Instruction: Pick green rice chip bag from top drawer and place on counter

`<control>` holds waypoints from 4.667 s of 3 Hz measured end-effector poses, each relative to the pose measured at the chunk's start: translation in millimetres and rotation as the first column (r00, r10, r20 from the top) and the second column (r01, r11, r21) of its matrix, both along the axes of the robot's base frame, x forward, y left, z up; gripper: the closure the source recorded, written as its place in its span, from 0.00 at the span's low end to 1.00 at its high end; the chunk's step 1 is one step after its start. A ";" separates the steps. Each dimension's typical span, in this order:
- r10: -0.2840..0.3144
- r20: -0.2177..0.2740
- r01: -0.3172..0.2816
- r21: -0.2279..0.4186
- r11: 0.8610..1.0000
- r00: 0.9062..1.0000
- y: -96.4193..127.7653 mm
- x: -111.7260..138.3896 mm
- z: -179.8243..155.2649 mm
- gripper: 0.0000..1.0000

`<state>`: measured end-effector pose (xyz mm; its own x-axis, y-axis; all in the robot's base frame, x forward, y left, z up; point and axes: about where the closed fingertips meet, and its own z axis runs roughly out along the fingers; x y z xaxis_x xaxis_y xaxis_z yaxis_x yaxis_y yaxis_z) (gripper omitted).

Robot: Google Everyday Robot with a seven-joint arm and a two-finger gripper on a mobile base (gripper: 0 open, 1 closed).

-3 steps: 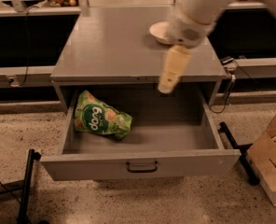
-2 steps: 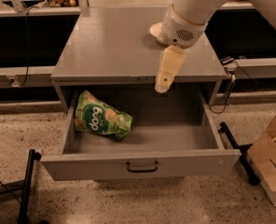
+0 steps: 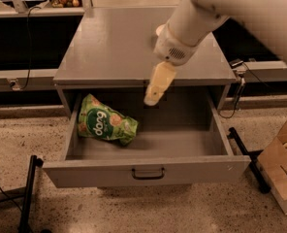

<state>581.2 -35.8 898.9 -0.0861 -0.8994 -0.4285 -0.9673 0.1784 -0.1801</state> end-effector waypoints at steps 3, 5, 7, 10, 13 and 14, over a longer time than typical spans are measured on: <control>-0.007 0.101 -0.014 0.211 0.977 0.995 86.7 49.0 -73.8 0.34; 0.026 0.177 -0.068 0.233 0.970 0.984 111.0 48.7 -82.5 0.81; 0.022 0.187 -0.059 0.191 0.980 0.982 112.4 44.1 -92.1 0.98; -0.080 0.071 0.051 0.344 0.938 0.994 128.1 21.1 -136.9 0.62; -0.132 0.039 0.108 0.379 0.919 0.990 126.3 14.2 -154.6 0.01; -0.151 0.015 0.133 0.391 0.911 0.988 121.7 12.3 -164.6 0.03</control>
Offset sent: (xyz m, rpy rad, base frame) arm 0.0644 0.0948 -0.0796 0.2972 -0.1486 -0.0366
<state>593.5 85.9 734.3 -0.1736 -0.6411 -0.7475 -0.9192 0.3780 -0.1107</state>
